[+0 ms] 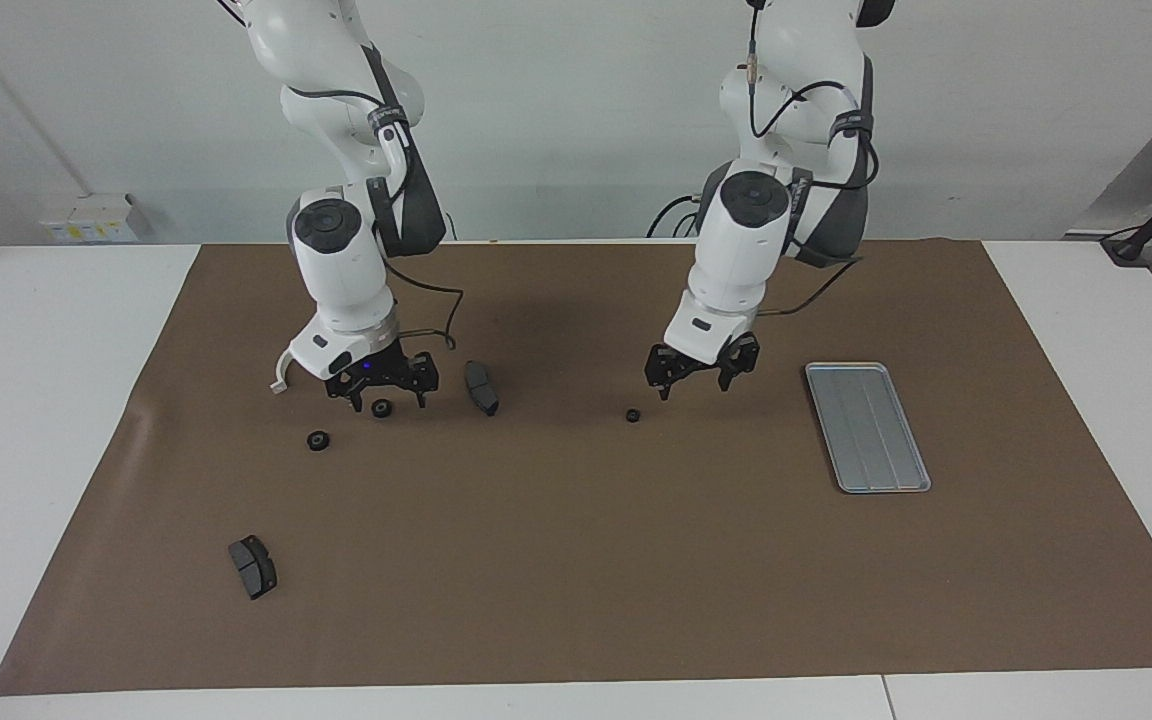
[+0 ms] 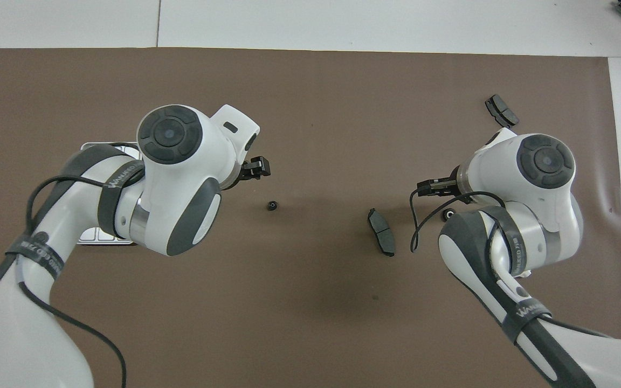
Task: Pick bearing gear from pile to tray
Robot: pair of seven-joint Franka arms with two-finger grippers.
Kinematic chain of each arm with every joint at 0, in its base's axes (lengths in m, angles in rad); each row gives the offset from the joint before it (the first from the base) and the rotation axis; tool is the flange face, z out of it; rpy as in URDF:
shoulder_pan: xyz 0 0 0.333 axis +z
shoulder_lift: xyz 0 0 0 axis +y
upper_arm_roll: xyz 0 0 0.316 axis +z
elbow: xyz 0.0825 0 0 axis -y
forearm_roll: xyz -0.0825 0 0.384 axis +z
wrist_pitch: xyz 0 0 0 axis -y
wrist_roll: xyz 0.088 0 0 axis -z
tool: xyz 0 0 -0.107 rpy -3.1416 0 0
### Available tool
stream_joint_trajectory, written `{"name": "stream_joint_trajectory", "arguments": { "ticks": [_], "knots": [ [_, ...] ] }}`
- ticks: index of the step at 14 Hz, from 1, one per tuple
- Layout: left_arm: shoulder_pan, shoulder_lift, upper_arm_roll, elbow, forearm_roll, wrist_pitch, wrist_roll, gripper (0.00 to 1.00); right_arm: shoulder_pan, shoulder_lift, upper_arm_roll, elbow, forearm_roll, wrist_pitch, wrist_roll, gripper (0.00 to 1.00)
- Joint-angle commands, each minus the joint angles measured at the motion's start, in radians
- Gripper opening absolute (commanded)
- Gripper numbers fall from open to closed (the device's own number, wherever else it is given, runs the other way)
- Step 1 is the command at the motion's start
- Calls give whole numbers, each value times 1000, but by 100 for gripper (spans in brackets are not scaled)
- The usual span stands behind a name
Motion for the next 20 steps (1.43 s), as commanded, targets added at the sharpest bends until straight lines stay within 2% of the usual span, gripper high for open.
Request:
{"name": "stream_joint_trajectory", "arguments": {
  "ticks": [1,3,5,10,13,15,16,20],
  "knots": [
    [-26,29,16,-19,-9,50,-22,93,-49,-10,14,-51,25,23,-85,100],
    [-40,46,16,-49,-9,114,-20,91,-52,-10,14,-97,25,55,-90,100],
    [-50,46,16,-97,-9,172,-20,89,-54,-7,14,-166,25,153,-93,100],
    [-79,43,16,-145,-11,205,-40,82,-71,11,14,-182,25,174,-111,93],
    [-100,43,16,-163,-11,226,-39,78,-69,6,14,-205,25,183,-111,77],
    [-109,55,16,-166,-11,229,-40,77,-69,8,14,-208,26,192,-110,70],
    [-126,78,16,-166,-11,251,-43,77,-71,9,14,-210,28,197,-110,62],
    [-131,82,16,-168,-11,263,-40,74,-65,11,14,-210,60,197,-111,46]
  ]
}}
